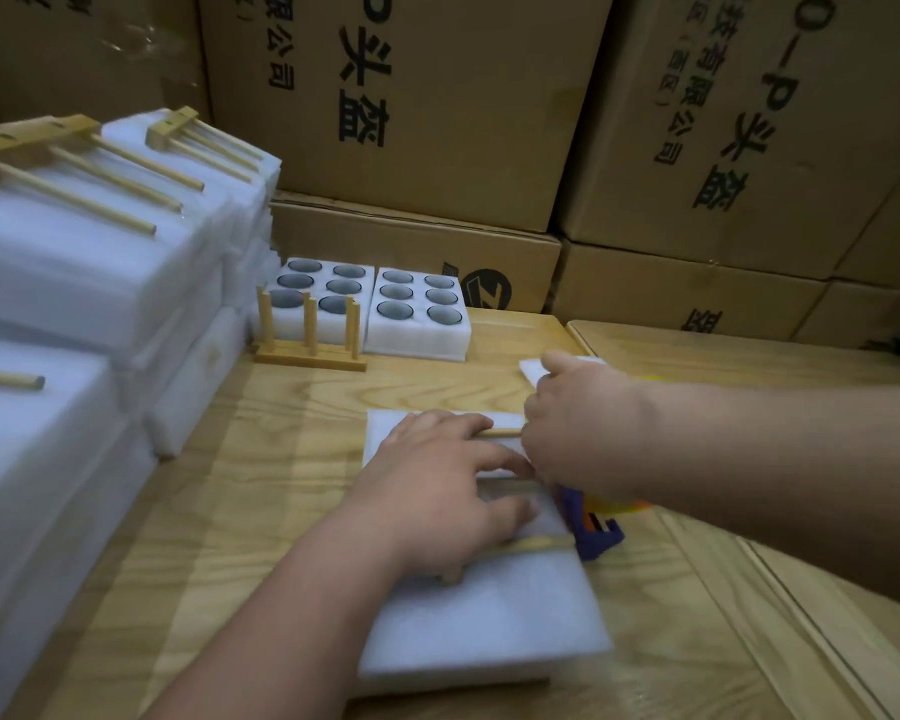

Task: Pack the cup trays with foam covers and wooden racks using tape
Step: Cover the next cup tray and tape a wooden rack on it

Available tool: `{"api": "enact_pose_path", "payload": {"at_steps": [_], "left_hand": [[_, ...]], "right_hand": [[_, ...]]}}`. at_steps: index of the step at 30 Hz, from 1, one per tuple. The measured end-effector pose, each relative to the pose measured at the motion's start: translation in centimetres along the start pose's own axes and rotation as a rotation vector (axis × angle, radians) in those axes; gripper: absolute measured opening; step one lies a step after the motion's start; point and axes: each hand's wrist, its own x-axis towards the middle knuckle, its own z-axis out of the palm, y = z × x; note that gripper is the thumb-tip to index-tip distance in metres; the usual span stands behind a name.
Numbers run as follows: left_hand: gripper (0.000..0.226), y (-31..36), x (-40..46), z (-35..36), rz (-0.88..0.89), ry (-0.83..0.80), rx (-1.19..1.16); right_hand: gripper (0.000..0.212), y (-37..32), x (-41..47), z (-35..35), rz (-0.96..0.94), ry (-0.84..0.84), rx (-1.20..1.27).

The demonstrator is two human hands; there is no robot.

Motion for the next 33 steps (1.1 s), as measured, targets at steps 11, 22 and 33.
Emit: {"api": "enact_pose_path", "payload": {"at_steps": [11,22,33], "left_hand": [[0.054,-1.1,0.0,-0.7,0.048,-0.023,-0.476],[0.052,-1.6,-0.1,-2.3,0.128,0.269,-0.900],[0.048,-4.8,-5.7,1.1,-0.314,0.661,-1.114]], "right_hand": [[0.086,3.5,-3.7,11.6,0.439,0.005,0.685],[0.081,-7.1,-2.0,20.1,1.096,0.623,0.937],[0.071,-11.3,-0.3,16.0,1.282,0.646,1.210]]}}
